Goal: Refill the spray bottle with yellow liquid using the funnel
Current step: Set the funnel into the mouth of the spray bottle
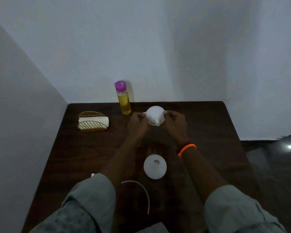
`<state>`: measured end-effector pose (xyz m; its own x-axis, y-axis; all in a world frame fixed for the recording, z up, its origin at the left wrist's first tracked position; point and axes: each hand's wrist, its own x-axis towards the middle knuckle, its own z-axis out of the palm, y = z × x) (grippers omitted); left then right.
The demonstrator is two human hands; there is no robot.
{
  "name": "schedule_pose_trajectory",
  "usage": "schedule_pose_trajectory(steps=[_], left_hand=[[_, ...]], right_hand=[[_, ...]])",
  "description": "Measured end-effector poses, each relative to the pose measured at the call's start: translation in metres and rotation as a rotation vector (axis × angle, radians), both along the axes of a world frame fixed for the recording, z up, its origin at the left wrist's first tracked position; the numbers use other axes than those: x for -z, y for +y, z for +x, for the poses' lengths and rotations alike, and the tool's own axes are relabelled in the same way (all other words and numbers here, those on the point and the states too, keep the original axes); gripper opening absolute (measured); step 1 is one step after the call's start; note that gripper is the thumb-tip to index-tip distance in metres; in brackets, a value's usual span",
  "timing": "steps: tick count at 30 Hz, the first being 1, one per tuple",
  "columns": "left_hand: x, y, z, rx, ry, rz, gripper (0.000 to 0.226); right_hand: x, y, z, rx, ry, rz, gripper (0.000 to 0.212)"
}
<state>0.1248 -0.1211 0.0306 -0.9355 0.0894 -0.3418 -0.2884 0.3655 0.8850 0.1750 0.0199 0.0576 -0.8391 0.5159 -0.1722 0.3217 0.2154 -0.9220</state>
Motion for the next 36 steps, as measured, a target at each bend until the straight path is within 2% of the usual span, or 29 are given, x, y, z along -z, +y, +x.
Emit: schedule_pose_trajectory(steps=[2,5,9,12,15,21,26,33,36], left_hand=[[-0.010,-0.002,0.014,-0.101,-0.022,0.094,0.014],[-0.029,-0.002,0.035,-0.170,-0.055,0.227,0.028],[-0.037,-0.003,0.051,-0.209,-0.108,0.210,0.047],[-0.046,-0.002,0.058,-0.180,-0.080,0.143,0.049],[-0.052,-0.001,0.063,-0.168,-0.106,0.156,0.050],[-0.061,-0.011,0.078,-0.102,-0.065,0.211,0.030],[-0.067,-0.025,0.094,-0.063,-0.067,0.203,0.020],[-0.066,-0.041,0.116,-0.024,-0.107,0.210,0.013],[-0.063,-0.045,0.122,-0.039,-0.109,0.217,0.011]], right_hand=[[-0.007,-0.002,0.019,0.014,0.053,-0.012,0.020],[-0.015,-0.006,0.042,0.027,0.100,-0.012,0.009],[-0.018,-0.010,0.064,0.060,0.116,-0.061,0.011],[-0.023,-0.013,0.073,0.075,0.147,-0.071,0.014],[-0.026,-0.014,0.078,0.088,0.145,-0.091,0.014],[-0.028,-0.011,0.088,0.078,0.185,-0.078,0.005],[-0.025,-0.014,0.105,0.092,0.188,-0.105,0.020],[-0.022,-0.021,0.123,0.063,0.178,-0.032,0.020],[-0.018,-0.023,0.125,0.067,0.189,-0.073,0.020]])
